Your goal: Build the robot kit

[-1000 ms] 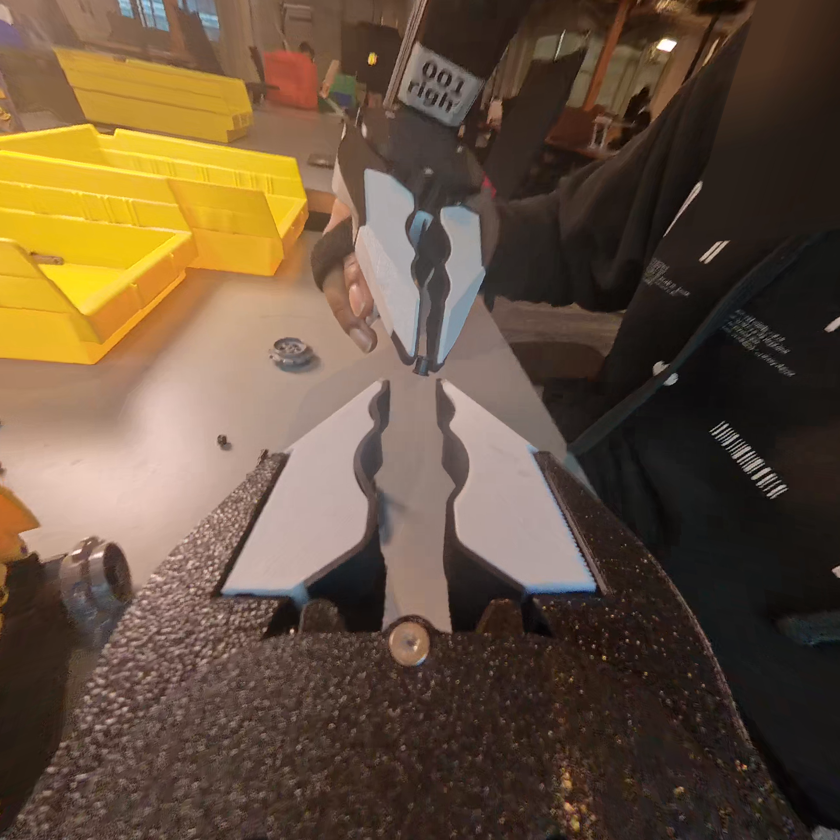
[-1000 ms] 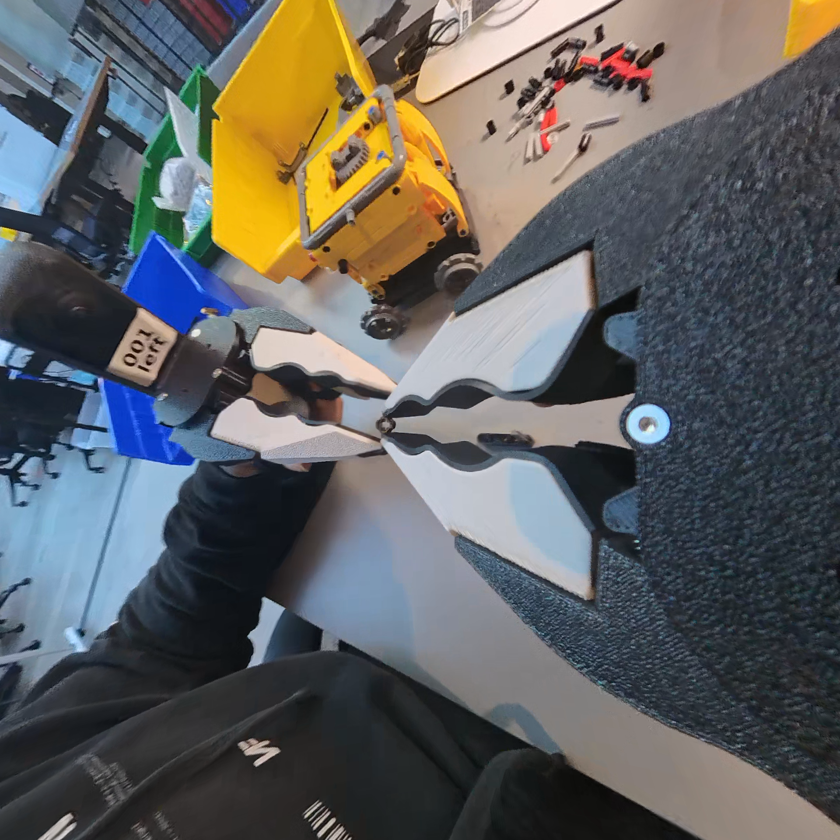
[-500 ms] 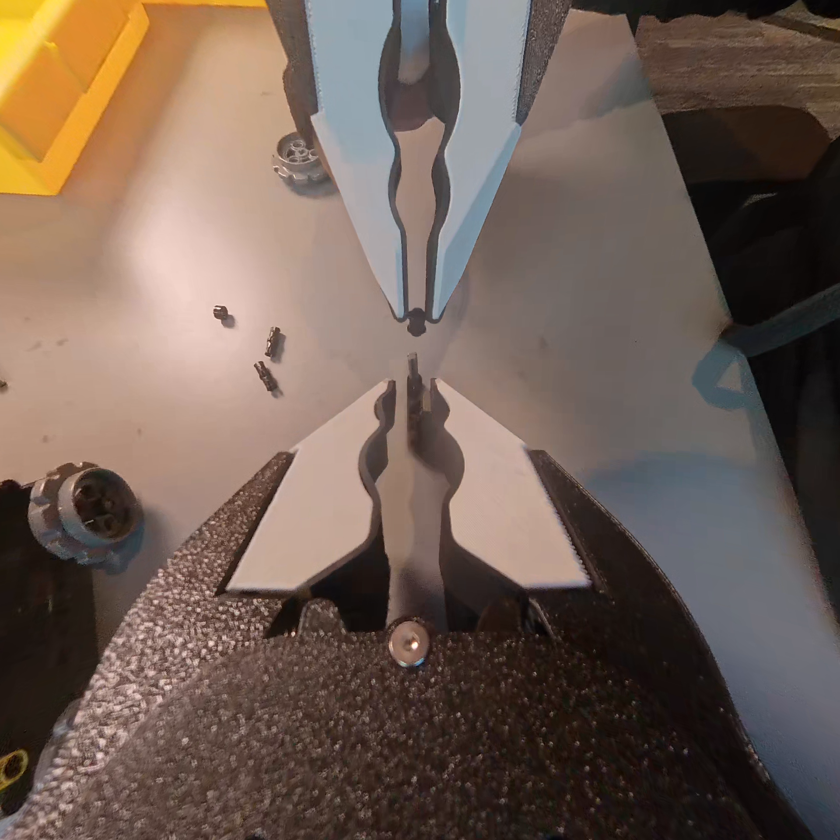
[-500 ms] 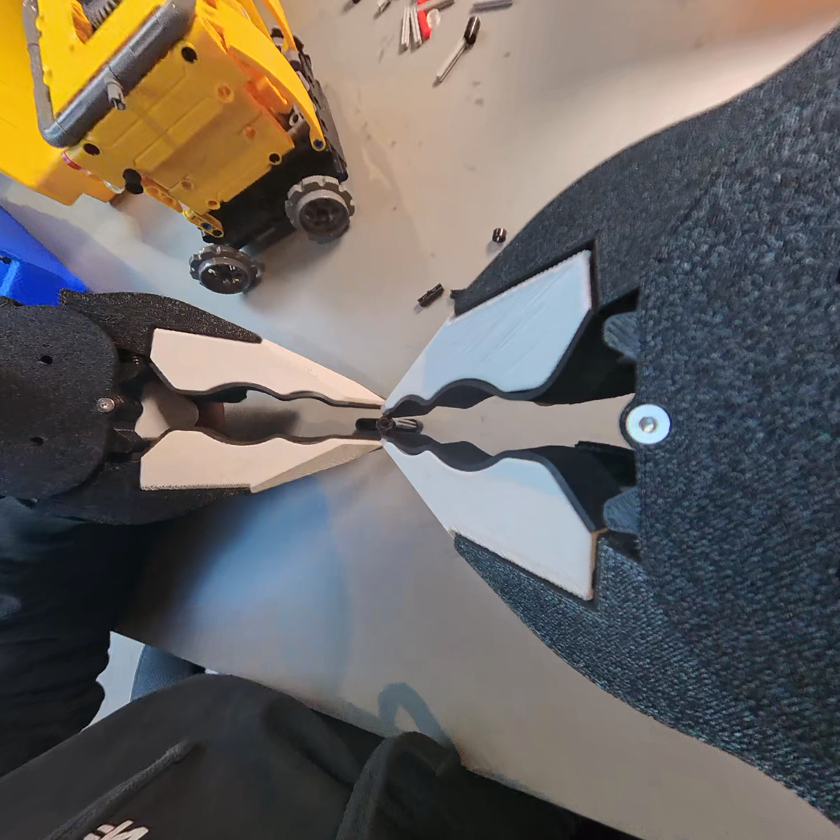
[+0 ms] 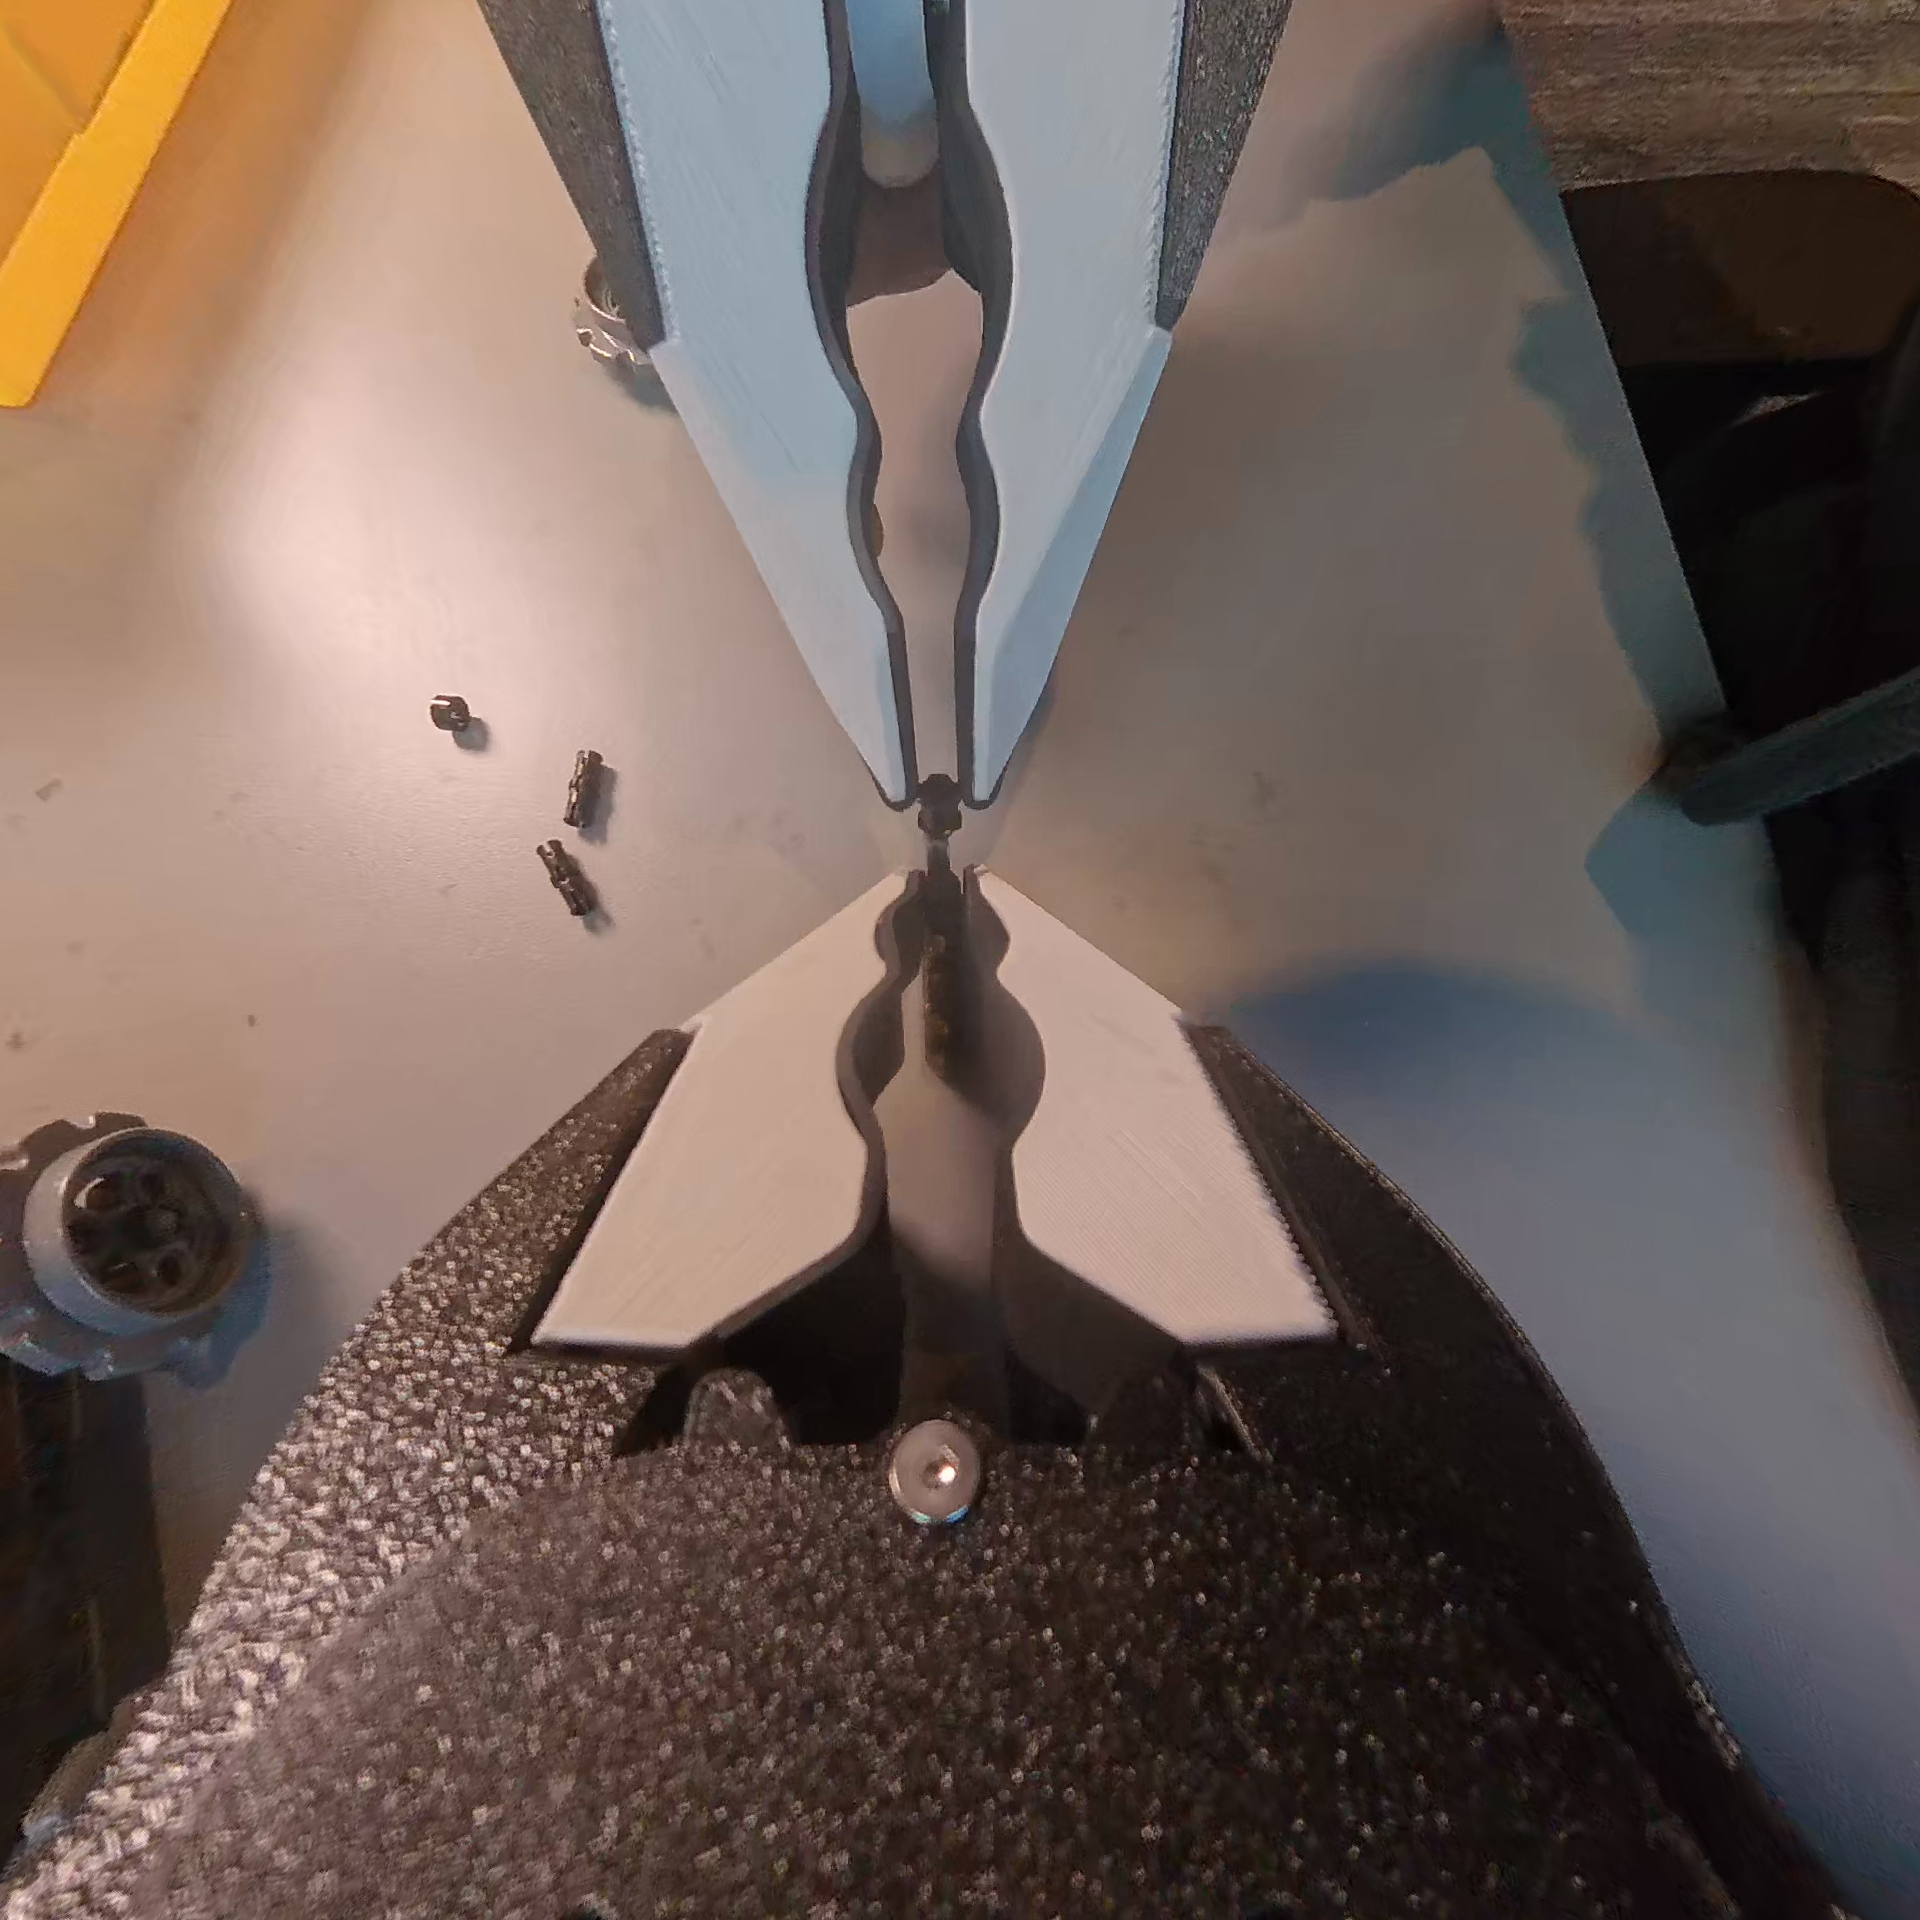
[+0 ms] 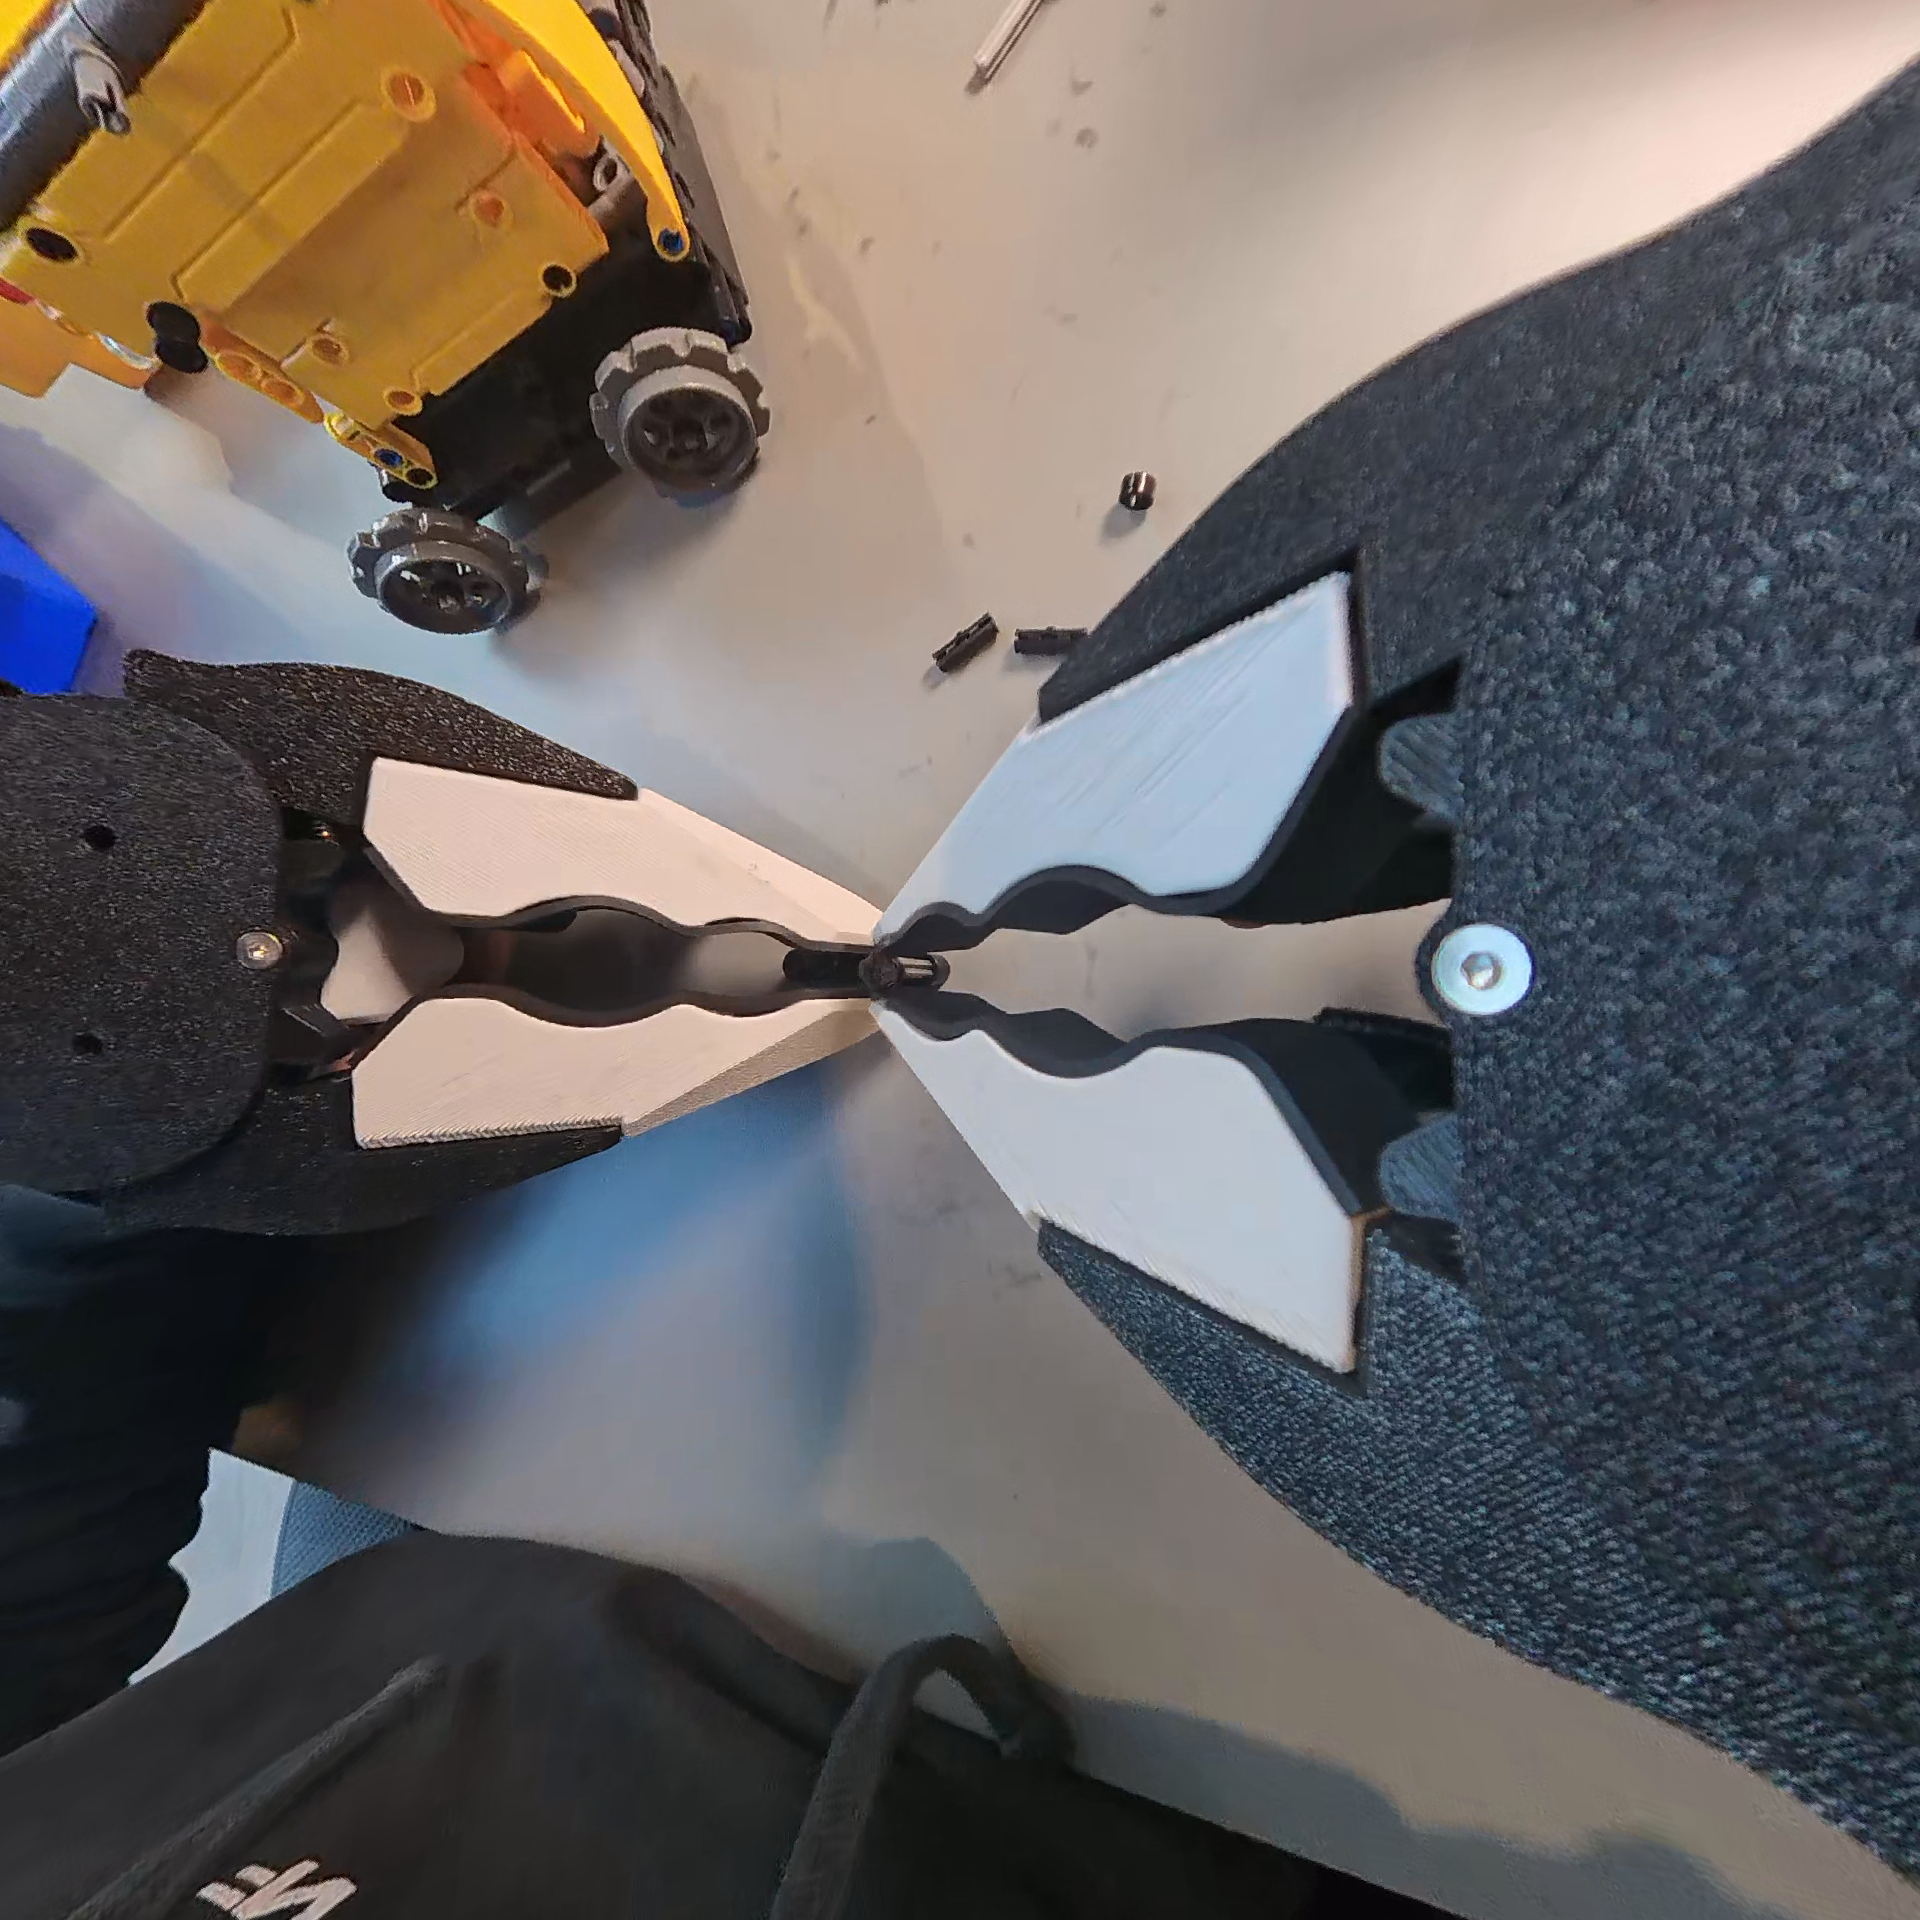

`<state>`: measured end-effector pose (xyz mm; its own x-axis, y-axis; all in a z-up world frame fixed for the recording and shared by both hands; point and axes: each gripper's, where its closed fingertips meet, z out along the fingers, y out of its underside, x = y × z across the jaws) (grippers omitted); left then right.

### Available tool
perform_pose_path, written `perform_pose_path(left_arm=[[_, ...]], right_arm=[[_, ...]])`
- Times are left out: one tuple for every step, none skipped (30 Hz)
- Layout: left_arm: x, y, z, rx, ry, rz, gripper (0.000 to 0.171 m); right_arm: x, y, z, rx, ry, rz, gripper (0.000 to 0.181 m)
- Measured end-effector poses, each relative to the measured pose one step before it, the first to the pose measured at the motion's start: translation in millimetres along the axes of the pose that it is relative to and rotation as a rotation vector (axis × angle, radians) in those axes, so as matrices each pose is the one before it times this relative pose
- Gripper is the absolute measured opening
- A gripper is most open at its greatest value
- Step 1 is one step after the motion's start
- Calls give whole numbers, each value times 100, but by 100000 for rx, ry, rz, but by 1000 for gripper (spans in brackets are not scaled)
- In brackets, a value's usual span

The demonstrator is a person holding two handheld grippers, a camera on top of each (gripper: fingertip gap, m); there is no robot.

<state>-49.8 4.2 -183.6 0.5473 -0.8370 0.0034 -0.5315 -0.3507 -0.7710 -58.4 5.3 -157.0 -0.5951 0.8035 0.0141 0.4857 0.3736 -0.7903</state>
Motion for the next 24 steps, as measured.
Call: perform_pose_path(left_arm=[[-30,-14,-29,140,-269,98,3],[-15,2,-23,40,-184,126,3],[24,35,-2,-89,69,37,3],[7,28,4,-64,14,49,3],[-1,34,-7,-35,-169,154,3],[-36,9,-20,85,-317,88,2],[-55,4,-13,85,-363,-180,2],[-75,16,-6,31,-276,-345,1],[-47,17,-9,49,-125,-338,1],[-32,-2,-22,81,-115,-210,1],[-23,-12,-8,67,-146,-45,0],[0,21,14,-78,-44,-4,1],[11,7,-2,-60,-19,2,0],[-3,3,13,-2,-88,-54,0],[-5,-4,4,1,-28,-107,0],[13,1,0,-5,40,-105,0],[-3,-3,1,21,-82,-124,0],[-15,-1,-2,31,-228,-121,0],[-5,-3,5,-15,-160,-164,0],[15,2,0,-22,-83,-184,0],[18,3,0,-30,-48,-152,0],[8,4,-2,-30,-68,-250,0],[13,-6,-10,12,-104,-270,0],[-4,-1,2,0,-219,-186,0]], right_arm=[[7,51,36,-332,242,485,6],[-19,-34,20,65,187,578,6],[-22,-40,4,-14,325,392,6],[5,-27,4,-166,514,339,6],[-10,-35,3,-214,480,255,6],[-20,-39,16,-144,355,346,6],[-57,-71,12,117,122,552,6],[2,9,41,-341,278,738,6],[50,71,39,-604,583,448,6],[25,-49,-2,143,382,492,6],[13,-3,7,-182,285,698,6],[7,7,16,-238,289,350,6],[-9,-1,7,-204,310,216,6],[28,-5,7,-325,463,350,6],[12,3,5,-399,582,174,6],[16,8,-10,-467,571,214,6],[61,11,-14,-467,715,478,6],[54,7,-17,-398,581,553,6],[-1,21,-17,-410,342,475,6],[7,11,6,-372,450,388,6],[-63,1,14,-336,283,296,7],[-26,-8,23,-316,587,124,6],[-33,-10,15,-385,696,-3,6],[15,1,7,-454,818,188,6]])
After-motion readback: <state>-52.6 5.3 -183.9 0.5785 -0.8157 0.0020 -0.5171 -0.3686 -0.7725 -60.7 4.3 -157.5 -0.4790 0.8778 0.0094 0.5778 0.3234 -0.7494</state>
